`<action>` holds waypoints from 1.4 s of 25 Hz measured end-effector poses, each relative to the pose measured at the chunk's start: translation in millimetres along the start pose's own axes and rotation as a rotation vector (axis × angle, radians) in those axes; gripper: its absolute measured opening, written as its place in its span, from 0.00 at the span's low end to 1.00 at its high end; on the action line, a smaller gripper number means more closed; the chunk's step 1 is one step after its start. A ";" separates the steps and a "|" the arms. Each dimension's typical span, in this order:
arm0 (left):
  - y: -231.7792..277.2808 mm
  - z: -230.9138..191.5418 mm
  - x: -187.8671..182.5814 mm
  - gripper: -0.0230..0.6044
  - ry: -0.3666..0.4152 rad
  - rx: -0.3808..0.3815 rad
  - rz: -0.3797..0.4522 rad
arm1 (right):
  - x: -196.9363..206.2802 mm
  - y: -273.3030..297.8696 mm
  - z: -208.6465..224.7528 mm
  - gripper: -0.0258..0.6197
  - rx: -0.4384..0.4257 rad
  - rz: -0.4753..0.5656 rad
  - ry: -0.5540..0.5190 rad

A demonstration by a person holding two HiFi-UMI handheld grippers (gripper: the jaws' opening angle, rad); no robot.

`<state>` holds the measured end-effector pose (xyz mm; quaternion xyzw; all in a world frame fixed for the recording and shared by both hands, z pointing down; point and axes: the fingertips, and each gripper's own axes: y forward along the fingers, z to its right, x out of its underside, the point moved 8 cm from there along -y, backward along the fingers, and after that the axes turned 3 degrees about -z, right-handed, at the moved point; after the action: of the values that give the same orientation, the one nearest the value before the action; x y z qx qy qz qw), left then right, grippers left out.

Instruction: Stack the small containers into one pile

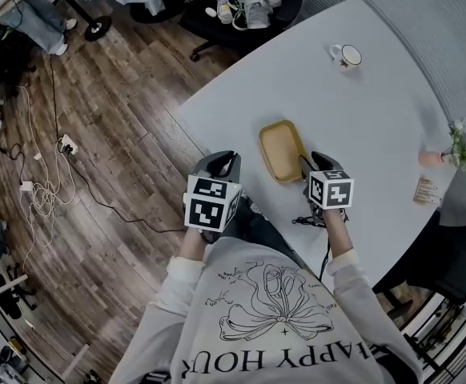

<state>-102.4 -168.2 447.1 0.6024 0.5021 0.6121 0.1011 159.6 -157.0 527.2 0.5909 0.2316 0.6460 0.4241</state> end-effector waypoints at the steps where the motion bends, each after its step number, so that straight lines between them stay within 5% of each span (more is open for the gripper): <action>1: -1.4 -0.4 -1.2 0.07 0.005 -0.007 0.010 | -3.6 -5.4 -1.8 0.30 0.015 0.035 -0.005; 5: -7.0 0.0 -18.6 0.07 0.039 -0.025 0.077 | -36.7 -42.5 -9.5 0.30 0.102 0.280 -0.038; 10: -31.8 6.0 -54.4 0.07 0.101 -0.111 0.254 | -80.1 -109.1 -23.6 0.14 0.200 0.607 -0.077; 15: -56.6 12.8 -92.3 0.07 0.109 -0.140 0.432 | -110.7 -156.9 -32.0 0.09 0.229 0.794 -0.060; 21: -80.9 22.5 -123.2 0.07 0.125 -0.130 0.569 | -127.7 -190.8 -44.6 0.08 0.295 0.911 -0.083; 35: -103.1 47.7 -139.7 0.07 0.180 -0.129 0.664 | -120.0 -212.2 -42.4 0.06 0.302 0.957 0.004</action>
<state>-76.6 -197.5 271.3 0.6688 0.2460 0.6929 -0.1102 170.1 -134.0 281.0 0.6845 0.0262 0.7285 -0.0105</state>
